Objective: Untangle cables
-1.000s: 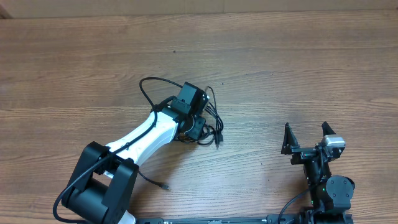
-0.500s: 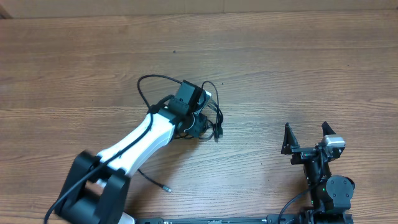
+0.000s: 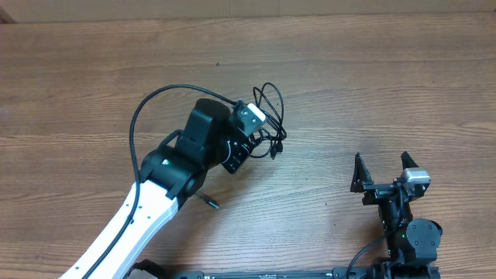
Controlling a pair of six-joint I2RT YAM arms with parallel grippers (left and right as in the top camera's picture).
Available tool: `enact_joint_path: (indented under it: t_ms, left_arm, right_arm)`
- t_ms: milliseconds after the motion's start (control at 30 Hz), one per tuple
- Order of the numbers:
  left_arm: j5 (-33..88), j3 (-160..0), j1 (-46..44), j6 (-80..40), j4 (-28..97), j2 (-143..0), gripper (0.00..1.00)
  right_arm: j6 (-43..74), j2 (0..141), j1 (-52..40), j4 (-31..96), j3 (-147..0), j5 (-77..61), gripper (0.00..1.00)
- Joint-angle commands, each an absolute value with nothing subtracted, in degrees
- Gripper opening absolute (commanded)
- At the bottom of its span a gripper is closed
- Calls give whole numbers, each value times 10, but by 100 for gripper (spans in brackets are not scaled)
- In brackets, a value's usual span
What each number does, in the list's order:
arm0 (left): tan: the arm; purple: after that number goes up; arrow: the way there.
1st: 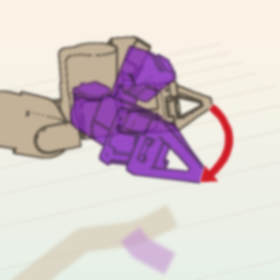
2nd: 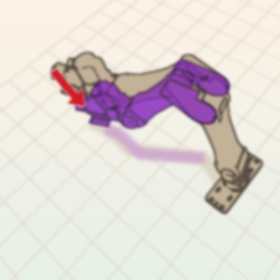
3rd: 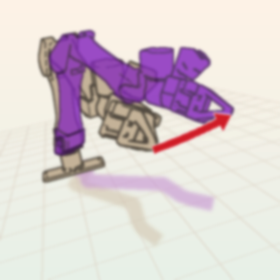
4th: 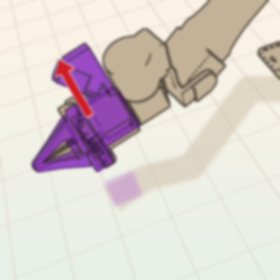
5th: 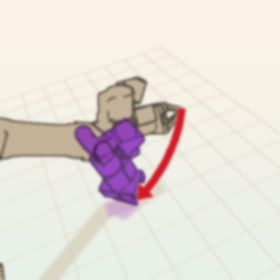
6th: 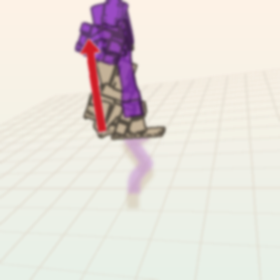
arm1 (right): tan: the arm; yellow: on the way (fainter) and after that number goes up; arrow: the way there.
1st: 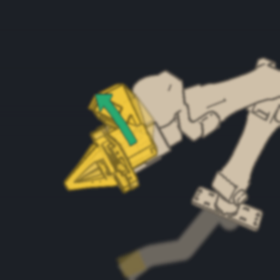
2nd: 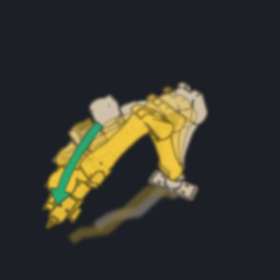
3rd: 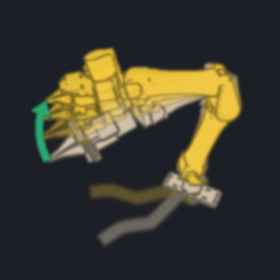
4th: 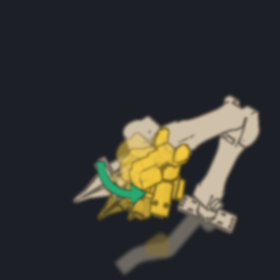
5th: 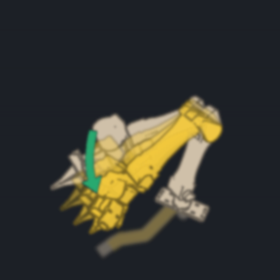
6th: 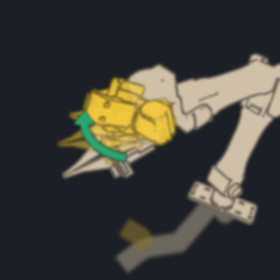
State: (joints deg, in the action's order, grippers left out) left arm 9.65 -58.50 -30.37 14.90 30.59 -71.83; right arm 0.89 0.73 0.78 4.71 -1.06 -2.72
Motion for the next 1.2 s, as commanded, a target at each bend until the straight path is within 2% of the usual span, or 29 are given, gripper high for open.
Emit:
enact_joint_path:
  t_ms: [0,267,633,900,967,1167]
  left_arm:
    - [178,-601,-304,239,305,-688,4]
    - [181,-601,-304,316,339,-684,4]
    - [181,-601,-304,348,335,-684,4]
    - [197,-601,-304,348,325,-684,4]
    - [208,-601,-304,348,325,-684,4]
    - [211,-601,-304,336,328,-684,4]
  right_arm:
    - [34,4,12,42,-5,-26,100]
    - [85,4,12,58,-62,-104,100]
    - [92,39,12,320,-295,-148,100]
    - [105,167,12,460,-437,-271,100]
    - [107,225,12,490,-469,-345,100]
    - [107,337,12,439,-485,-534,100]
